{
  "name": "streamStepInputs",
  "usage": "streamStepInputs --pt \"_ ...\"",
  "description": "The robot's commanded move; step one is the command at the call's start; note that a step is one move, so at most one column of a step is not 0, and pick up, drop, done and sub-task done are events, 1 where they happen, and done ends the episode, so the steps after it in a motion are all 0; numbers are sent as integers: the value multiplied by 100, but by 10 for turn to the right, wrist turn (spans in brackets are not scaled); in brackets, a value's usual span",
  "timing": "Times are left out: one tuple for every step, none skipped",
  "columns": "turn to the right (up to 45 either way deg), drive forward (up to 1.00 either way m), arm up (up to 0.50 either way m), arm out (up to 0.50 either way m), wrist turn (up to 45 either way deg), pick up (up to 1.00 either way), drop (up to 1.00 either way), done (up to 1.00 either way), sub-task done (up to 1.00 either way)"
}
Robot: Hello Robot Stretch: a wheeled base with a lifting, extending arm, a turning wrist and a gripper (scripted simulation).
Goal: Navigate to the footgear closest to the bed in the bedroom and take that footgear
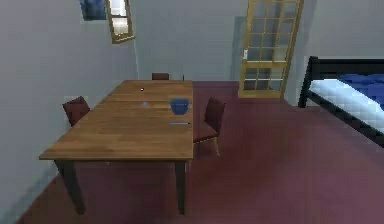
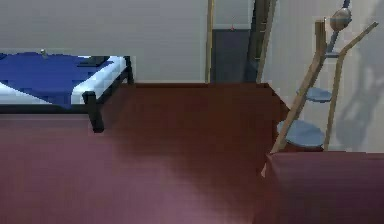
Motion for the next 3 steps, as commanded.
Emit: streamStepInputs --pt "180 0 0 0 0 0 0 0 0" --pt "0 45 0 0 0 0 0 0 0" --pt "150 0 0 0 0 0 0 0 0"
